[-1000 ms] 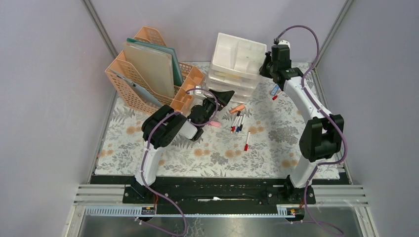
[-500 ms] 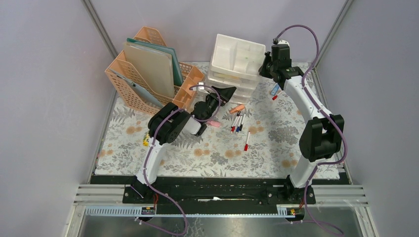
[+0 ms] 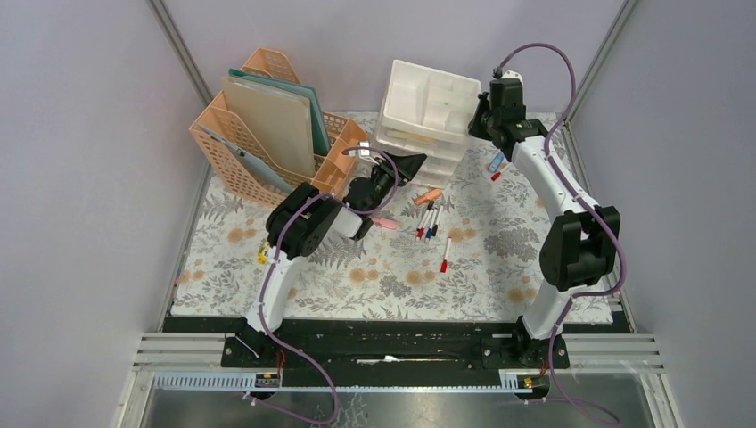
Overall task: Organize the desk
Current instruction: Open the drawer in the storage box.
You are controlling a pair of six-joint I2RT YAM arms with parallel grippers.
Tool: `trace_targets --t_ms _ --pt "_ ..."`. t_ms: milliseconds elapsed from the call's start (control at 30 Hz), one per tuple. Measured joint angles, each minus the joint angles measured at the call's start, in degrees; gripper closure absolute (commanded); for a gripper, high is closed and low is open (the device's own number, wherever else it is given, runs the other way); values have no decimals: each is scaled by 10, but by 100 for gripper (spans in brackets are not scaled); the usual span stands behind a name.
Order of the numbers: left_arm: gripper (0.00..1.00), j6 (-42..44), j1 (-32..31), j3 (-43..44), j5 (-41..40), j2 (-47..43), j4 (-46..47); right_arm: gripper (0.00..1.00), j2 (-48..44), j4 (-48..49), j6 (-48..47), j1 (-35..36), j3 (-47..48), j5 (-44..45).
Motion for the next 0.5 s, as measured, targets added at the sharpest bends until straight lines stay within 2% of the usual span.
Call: trace_targets --t_ms 167,500 --pt "47 6 0 -9 8 -4 0 100 12 0 -16 2 16 18" --pt "49 6 3 -27 17 -24 -21 100 35 43 -44 8 26 55"
